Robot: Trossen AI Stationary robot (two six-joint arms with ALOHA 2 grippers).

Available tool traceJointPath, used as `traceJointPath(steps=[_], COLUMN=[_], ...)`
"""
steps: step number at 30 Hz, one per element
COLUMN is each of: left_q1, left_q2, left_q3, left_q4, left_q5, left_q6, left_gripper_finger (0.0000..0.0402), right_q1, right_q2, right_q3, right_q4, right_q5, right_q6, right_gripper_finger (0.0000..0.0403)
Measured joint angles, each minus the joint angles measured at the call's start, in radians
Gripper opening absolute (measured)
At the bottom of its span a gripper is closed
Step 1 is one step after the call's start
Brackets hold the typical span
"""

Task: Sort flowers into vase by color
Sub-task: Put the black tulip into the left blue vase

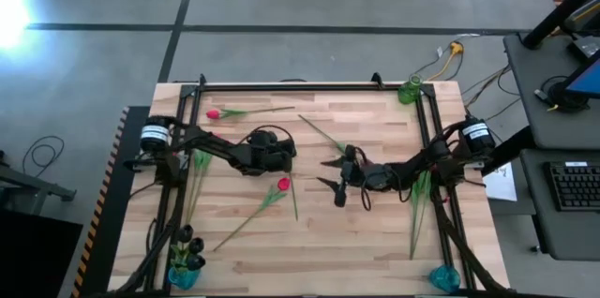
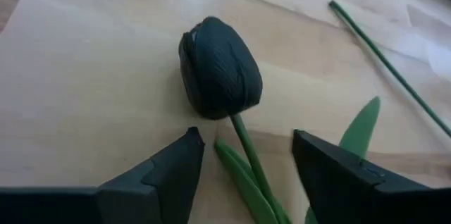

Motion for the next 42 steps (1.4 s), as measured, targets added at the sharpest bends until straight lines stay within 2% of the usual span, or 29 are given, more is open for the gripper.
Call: traceJointPath(steps=[5, 11, 15, 21, 27, 30, 36, 42], left_q1=[0.004, 0.015, 0.026, 0.026, 0.045, 0.043, 0.048, 0.019], left_q2=[0.024, 0.018, 0.023, -0.043, -0.186, -0.257, -0.382, -0.52], left_q3=[0.014, 0.013, 0.012, 0.008, 0.008, 0.008, 0.023, 0.105], left_q4=[-0.008, -0.009, -0.007, 0.003, 0.101, 0.246, 0.692, 0.752], left_q5=[-0.003, -0.003, 0.002, 0.016, -0.099, -0.105, 0.093, 0.378], left_q6=[0.003, -0.014, -0.004, 0.117, 0.202, 0.348, 0.816, 1.182], left_gripper_finger=[0.0166, 0.0064, 0.0013, 0.0001, 0.0, 0.0, 0.0, 0.0], right_q1=[0.028, 0.033, 0.033, 0.033, 0.033, 0.033, 0.035, 0.041], right_q2=[-0.002, -0.002, -0.003, -0.005, -0.005, -0.005, -0.005, -0.005], right_q3=[0.0, 0.001, 0.0, 0.0, 0.0, 0.0, -0.001, -0.001], right_q4=[-0.018, -0.04, -0.04, -0.04, -0.043, -0.065, -0.109, -0.177], right_q5=[-0.002, -0.001, -0.001, 0.0, -0.002, -0.007, -0.035, -0.056], right_q6=[-0.003, -0.011, -0.013, -0.037, -0.032, -0.019, 0.012, 0.051], right_gripper_finger=[0.0224, 0.0224, 0.0224, 0.0224, 0.0224, 0.0224, 0.0224, 0.0224])
